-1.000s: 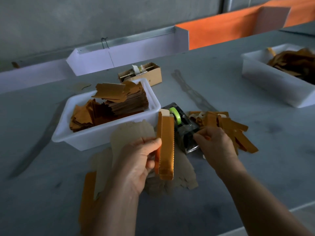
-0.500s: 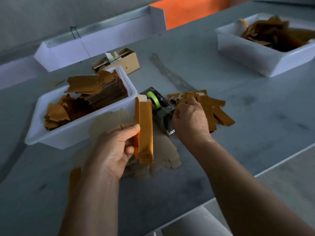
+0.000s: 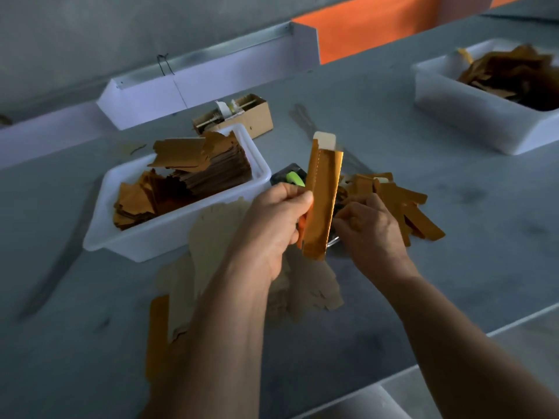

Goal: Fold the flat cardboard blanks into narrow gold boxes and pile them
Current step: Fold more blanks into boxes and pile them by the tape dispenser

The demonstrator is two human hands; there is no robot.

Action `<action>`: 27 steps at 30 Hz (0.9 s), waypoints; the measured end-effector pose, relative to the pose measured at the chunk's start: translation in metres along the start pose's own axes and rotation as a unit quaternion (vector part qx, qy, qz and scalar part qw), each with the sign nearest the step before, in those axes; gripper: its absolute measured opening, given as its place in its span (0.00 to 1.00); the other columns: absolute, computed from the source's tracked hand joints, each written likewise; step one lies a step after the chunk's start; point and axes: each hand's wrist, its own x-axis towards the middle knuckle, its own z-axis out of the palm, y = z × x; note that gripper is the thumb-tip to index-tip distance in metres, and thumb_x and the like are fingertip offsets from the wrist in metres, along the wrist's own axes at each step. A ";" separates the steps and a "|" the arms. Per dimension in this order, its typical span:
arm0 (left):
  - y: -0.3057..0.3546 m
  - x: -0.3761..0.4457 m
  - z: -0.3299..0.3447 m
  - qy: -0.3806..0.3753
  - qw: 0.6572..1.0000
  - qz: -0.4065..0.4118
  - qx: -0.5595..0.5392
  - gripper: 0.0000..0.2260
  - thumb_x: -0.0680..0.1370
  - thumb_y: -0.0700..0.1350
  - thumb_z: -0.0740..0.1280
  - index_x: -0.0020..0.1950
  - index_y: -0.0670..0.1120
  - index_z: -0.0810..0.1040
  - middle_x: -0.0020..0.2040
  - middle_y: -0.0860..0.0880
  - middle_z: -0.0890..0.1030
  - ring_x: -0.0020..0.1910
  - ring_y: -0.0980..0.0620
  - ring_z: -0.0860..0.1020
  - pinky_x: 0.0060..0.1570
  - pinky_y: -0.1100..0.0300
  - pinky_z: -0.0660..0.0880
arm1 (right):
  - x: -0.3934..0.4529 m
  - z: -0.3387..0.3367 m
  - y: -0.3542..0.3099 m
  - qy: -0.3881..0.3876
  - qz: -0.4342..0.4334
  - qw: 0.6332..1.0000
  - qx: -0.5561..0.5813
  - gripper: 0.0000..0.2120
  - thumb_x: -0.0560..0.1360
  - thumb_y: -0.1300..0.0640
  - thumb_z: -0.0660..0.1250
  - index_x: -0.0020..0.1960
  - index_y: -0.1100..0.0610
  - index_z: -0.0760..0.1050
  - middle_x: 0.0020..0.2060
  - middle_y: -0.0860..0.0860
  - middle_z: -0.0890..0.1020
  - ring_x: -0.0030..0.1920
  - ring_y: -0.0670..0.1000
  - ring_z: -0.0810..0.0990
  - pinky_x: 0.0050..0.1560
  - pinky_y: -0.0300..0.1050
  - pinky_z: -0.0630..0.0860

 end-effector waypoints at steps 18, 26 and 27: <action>-0.029 0.026 0.011 -0.019 0.998 0.002 -0.054 0.06 0.79 0.43 0.66 0.42 0.49 0.77 0.25 0.56 0.73 0.22 0.59 0.67 0.22 0.67 0.63 | 0.005 -0.015 -0.004 -0.004 -0.043 0.996 -0.075 0.04 0.75 0.64 0.65 0.44 0.62 0.79 0.45 0.52 0.76 0.42 0.50 0.74 0.36 0.29 0.65; -0.018 0.016 0.010 0.028 0.999 -0.009 -0.030 0.06 0.76 0.45 0.68 0.39 0.50 0.78 0.21 0.57 0.74 0.20 0.61 0.71 0.26 0.65 0.68 | -0.001 -0.066 -0.036 -0.098 -0.032 0.973 0.205 0.04 0.73 0.52 0.66 0.40 0.45 0.78 0.33 0.42 0.79 0.33 0.43 0.77 0.32 0.38 0.74; -0.016 0.015 0.010 0.034 0.999 -0.004 -0.032 0.06 0.76 0.45 0.69 0.39 0.49 0.78 0.22 0.57 0.75 0.20 0.61 0.72 0.26 0.64 0.69 | -0.001 -0.066 -0.041 -0.119 -0.050 0.969 0.213 0.05 0.73 0.54 0.66 0.41 0.45 0.78 0.32 0.39 0.79 0.32 0.40 0.77 0.30 0.32 0.71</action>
